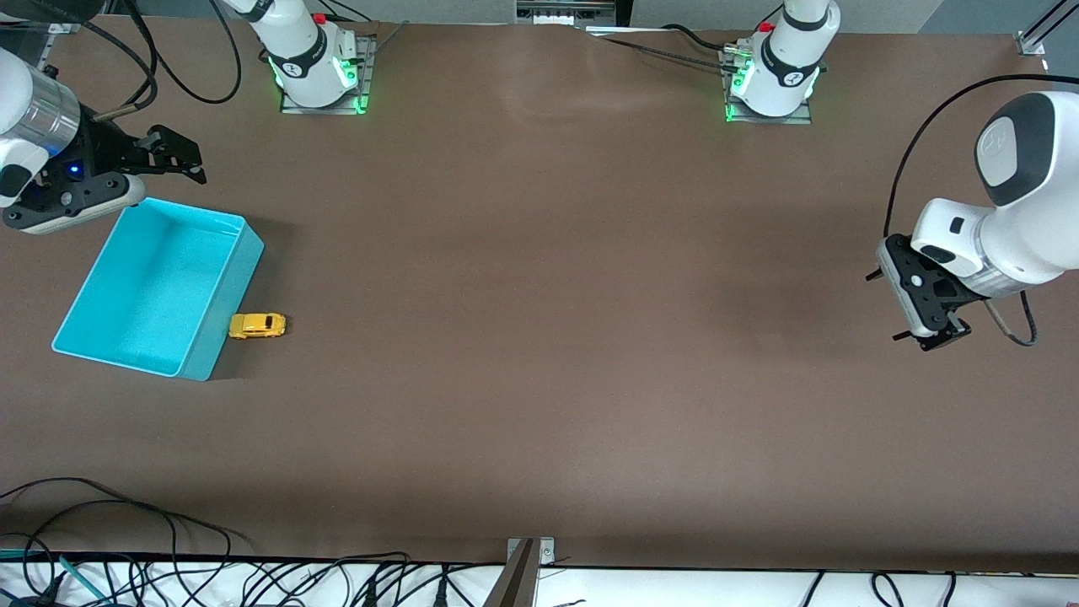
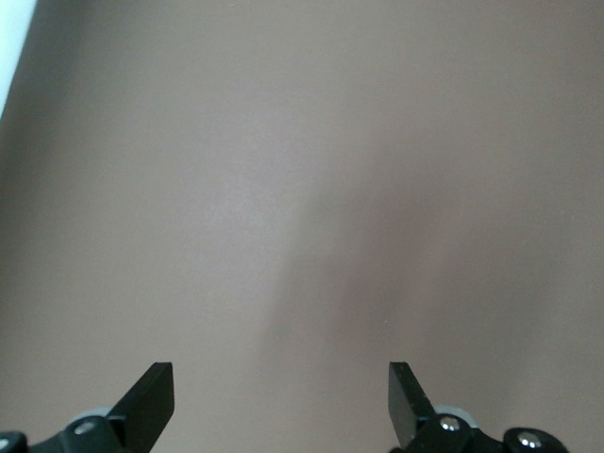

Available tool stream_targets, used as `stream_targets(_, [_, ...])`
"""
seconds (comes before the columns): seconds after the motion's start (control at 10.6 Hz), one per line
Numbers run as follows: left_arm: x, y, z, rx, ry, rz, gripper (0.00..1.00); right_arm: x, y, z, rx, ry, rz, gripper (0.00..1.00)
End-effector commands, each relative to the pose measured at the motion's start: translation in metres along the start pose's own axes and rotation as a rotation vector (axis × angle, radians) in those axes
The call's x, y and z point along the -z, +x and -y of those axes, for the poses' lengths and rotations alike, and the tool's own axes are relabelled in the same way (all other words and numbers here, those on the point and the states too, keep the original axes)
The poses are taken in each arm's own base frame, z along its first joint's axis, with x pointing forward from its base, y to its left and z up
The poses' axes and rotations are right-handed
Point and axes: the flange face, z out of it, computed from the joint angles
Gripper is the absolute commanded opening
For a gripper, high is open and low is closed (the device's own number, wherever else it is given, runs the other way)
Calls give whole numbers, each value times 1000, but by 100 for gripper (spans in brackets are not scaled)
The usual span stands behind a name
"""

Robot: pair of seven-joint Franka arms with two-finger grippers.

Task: Wind up and store yellow beetle car
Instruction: 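Reach the right gripper to the car beside the box and grasp it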

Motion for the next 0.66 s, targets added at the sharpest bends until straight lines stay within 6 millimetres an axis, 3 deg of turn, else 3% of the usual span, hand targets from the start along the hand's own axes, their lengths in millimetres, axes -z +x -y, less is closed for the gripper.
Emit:
stream_targets(0.0, [33,6,-22,208,-3,-1,100,3,0,2,-14,2,10,100])
stream_targets(0.38, [78,10,-60,599,1,39,100,2,1,1,-17,3,9,100])
stream_targets(0.56, [101,12,-80,774,8,48,100,-14,11,-5,-10,8,27,100])
